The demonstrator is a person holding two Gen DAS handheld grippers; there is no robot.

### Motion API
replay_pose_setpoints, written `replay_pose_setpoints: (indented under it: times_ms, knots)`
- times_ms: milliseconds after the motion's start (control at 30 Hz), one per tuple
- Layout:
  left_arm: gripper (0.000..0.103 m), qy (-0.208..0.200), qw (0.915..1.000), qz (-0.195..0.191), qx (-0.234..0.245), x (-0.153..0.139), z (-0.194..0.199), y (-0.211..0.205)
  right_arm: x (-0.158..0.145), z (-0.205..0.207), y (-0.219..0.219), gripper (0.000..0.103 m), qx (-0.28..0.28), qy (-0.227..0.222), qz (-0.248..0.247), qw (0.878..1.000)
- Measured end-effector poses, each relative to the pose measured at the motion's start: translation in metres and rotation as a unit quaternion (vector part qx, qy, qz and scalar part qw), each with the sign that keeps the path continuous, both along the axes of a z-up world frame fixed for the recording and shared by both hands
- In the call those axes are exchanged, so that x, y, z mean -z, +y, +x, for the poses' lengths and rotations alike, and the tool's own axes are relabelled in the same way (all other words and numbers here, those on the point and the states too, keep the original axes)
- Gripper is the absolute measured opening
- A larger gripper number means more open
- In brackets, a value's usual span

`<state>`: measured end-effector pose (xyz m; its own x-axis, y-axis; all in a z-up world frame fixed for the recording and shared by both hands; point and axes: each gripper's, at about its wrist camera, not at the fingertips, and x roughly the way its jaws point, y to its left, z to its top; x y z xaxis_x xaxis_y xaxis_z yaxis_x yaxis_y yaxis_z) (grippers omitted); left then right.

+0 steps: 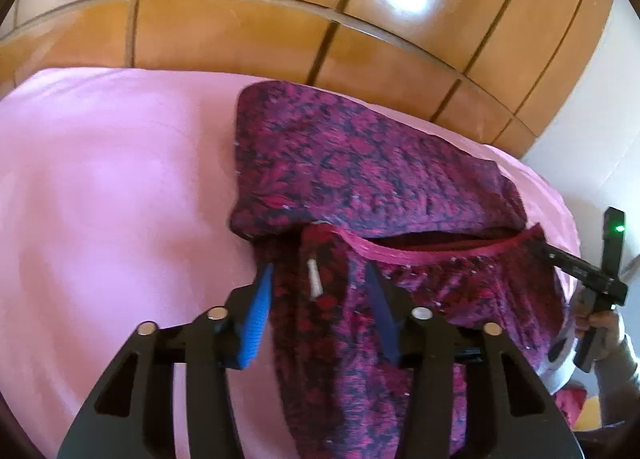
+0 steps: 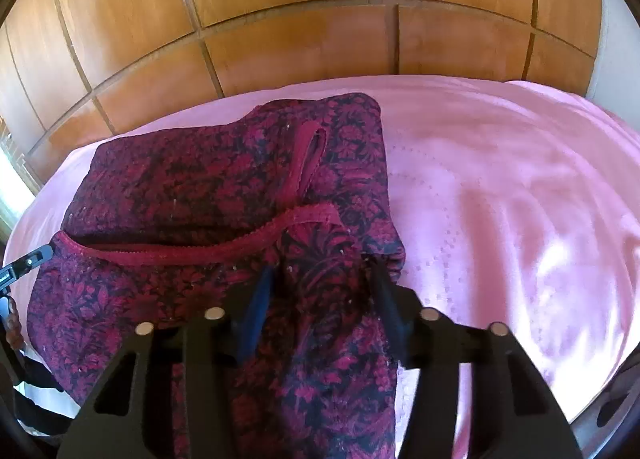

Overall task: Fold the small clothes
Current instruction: 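Grasp the pink lace waistband of the patterned garment with both grippers, then lift the garment by its waistband with both grippers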

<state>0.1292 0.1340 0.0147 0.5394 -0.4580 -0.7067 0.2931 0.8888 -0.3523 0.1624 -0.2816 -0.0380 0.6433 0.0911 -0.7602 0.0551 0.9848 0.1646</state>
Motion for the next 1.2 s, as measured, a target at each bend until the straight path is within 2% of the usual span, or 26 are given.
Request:
replay_pose_setpoints:
  times_ms: [67,133,167,233,333,500,567,633,667,700,733,800,867,1000,1067,1200]
  knots:
    - [0.040,-0.012,0.9999,0.001,0.008,-0.004,-0.004,-0.004,0.001,0.001,0.000,0.034,-0.001,0.000,-0.004,1.000]
    - [0.040,-0.018,0.9997,0.008,0.014,-0.004,-0.007,-0.008,0.001,0.001,0.000,0.031,-0.002,-0.001,-0.001,1.000]
    - [0.040,-0.019,0.9995,0.019,0.015,-0.003,-0.006,-0.011,0.002,0.001,0.000,0.032,-0.003,0.000,-0.001,1.000]
    - [0.040,-0.017,0.9993,0.030,0.016,-0.001,-0.003,-0.014,0.004,0.002,-0.002,0.042,0.002,0.000,-0.003,1.000]
    - [0.040,-0.016,0.9991,0.036,0.017,0.000,-0.001,-0.013,-0.001,-0.001,-0.004,0.048,0.005,-0.009,-0.003,1.000]
    - [0.040,-0.026,0.9985,0.036,0.030,-0.003,0.001,-0.013,-0.015,-0.009,-0.003,0.049,-0.008,-0.031,-0.015,0.999]
    - [0.040,-0.026,0.9978,0.041,0.045,-0.004,0.002,-0.019,-0.017,-0.007,0.000,0.045,-0.013,-0.033,-0.020,0.999]
    - [0.040,-0.027,0.9970,0.048,0.053,-0.004,0.001,-0.024,-0.016,-0.005,0.003,0.034,-0.019,-0.032,-0.022,0.999]
    - [0.040,-0.028,0.9967,0.051,0.057,-0.004,0.001,-0.026,-0.016,-0.004,0.004,0.032,-0.021,-0.031,-0.023,0.999]
    - [0.031,-0.030,0.9964,0.053,0.059,-0.003,0.000,-0.027,-0.015,-0.002,0.007,0.029,-0.027,-0.029,-0.026,0.999]
    - [0.013,-0.031,0.9960,0.058,0.060,-0.003,0.000,-0.028,-0.014,0.000,0.008,0.019,-0.030,-0.028,-0.032,0.999]
    - [0.012,-0.040,0.9964,0.057,0.048,-0.007,-0.004,-0.024,-0.010,0.003,0.010,0.014,-0.032,-0.020,-0.042,0.998]
    - [0.012,-0.059,0.9967,0.041,0.038,-0.020,-0.013,-0.016,-0.015,-0.002,0.009,0.014,-0.033,-0.026,-0.048,0.998]
    - [0.012,-0.074,0.9972,0.010,0.012,-0.032,-0.019,0.000,-0.032,-0.014,-0.001,0.014,-0.019,-0.051,-0.012,0.998]
    - [0.012,-0.056,0.9976,0.042,0.001,-0.017,-0.007,-0.008,-0.024,-0.006,-0.006,0.014,-0.011,-0.040,-0.008,0.999]
    - [0.012,-0.017,0.9965,0.081,-0.008,0.012,0.015,-0.023,0.010,0.019,-0.010,0.014,0.008,-0.001,-0.002,1.000]
